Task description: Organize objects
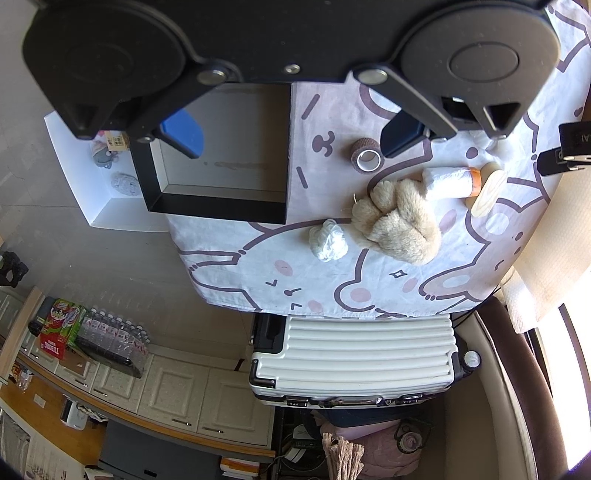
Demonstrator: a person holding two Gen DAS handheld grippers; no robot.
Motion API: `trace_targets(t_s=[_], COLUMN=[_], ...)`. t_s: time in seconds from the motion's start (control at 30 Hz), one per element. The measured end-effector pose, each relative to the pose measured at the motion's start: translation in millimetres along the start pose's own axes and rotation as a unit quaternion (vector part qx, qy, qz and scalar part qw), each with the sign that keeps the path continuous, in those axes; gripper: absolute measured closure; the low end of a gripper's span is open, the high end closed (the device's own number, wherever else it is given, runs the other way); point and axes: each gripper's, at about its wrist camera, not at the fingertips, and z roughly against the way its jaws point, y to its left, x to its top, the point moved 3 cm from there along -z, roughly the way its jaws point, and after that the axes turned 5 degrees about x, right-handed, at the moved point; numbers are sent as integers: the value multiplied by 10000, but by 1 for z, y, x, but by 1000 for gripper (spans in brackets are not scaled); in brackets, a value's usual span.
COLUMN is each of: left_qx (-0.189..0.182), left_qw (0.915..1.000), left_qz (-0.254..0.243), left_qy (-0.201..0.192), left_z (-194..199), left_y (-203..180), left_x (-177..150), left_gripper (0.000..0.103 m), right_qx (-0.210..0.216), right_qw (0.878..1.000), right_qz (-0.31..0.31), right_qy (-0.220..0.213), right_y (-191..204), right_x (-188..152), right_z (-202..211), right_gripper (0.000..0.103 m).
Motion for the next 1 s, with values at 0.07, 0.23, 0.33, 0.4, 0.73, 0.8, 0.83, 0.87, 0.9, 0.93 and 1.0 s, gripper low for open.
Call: trace_targets(t_s=[0.07, 0.23, 0.33, 0.4, 0.73, 0.8, 0.83, 0.87, 0.9, 0.93, 1.0], left_qx=[-1, 1, 12, 28, 83, 65, 68, 80, 84, 80, 64], left_qw=[10000, 10000, 10000, 9999, 9997, 9996, 9996, 9996, 9996, 9995, 9994], left_qz=[-8, 28, 64, 76, 222, 243, 252, 258, 264, 281, 305], left_qy=[-17, -33, -45, -60, -75, -84, -93, -103, -114, -122, -133], left_z=[0, -1, -2, -2, -4, -5, -5, -5, -5, -5, -5], left_y=[1, 11, 19, 23, 47, 50, 51, 52, 53, 55, 55], left_x=[0, -1, -1, -1, -3, -3, -3, -3, -3, -2, -2], left_gripper=[0, 0, 0, 0, 0, 0, 0, 0, 0, 0, 0], right_qx=[-139, -124, -77, -71, -55, -68, -65, -56, -46, -45, -28], right_qw=[9997, 9997, 9997, 9998, 9997, 9997, 9996, 9996, 9996, 9995, 9994], right_qz=[-207, -221, -219, -200, -236, -252, -252, -261, -273, -293, -329], right_qy=[12, -3, -6, -13, -22, -34, -46, -60, -75, -88, -126], right_y=[0, 7, 13, 19, 40, 44, 45, 46, 47, 48, 49], right_x=[0, 2, 3, 5, 11, 12, 13, 13, 13, 14, 15], right_z=[1, 2, 2, 2, -4, -5, -5, -5, -5, -5, -6], right_gripper=[0, 0, 0, 0, 0, 0, 0, 0, 0, 0, 0])
